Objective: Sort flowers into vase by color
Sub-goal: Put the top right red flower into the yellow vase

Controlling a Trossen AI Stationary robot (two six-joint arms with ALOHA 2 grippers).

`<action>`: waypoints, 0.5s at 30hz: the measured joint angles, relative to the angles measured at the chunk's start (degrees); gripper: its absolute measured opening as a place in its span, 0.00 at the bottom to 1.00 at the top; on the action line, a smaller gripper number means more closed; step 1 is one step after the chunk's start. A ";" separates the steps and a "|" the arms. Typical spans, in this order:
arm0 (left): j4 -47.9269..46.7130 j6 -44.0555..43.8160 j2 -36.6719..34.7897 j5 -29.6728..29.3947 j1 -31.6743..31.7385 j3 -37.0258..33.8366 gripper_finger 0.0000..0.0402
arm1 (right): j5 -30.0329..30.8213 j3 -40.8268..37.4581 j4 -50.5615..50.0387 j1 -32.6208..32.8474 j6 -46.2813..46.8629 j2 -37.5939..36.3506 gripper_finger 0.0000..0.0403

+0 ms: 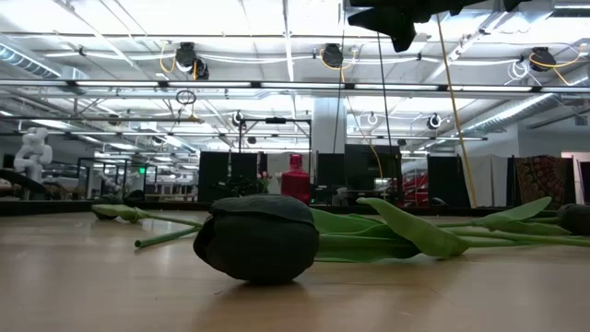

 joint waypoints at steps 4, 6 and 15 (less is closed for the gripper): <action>-0.14 0.95 -1.06 -1.63 -1.83 0.00 0.05 | 0.00 0.00 0.00 0.00 0.00 0.00 0.45; 0.40 2.99 -1.13 -4.04 -2.92 0.00 0.04 | 0.00 0.00 0.00 0.00 0.00 0.00 0.45; 1.84 5.74 -0.57 -13.72 -7.23 0.00 0.05 | 0.00 0.00 0.00 -0.01 0.09 0.00 0.45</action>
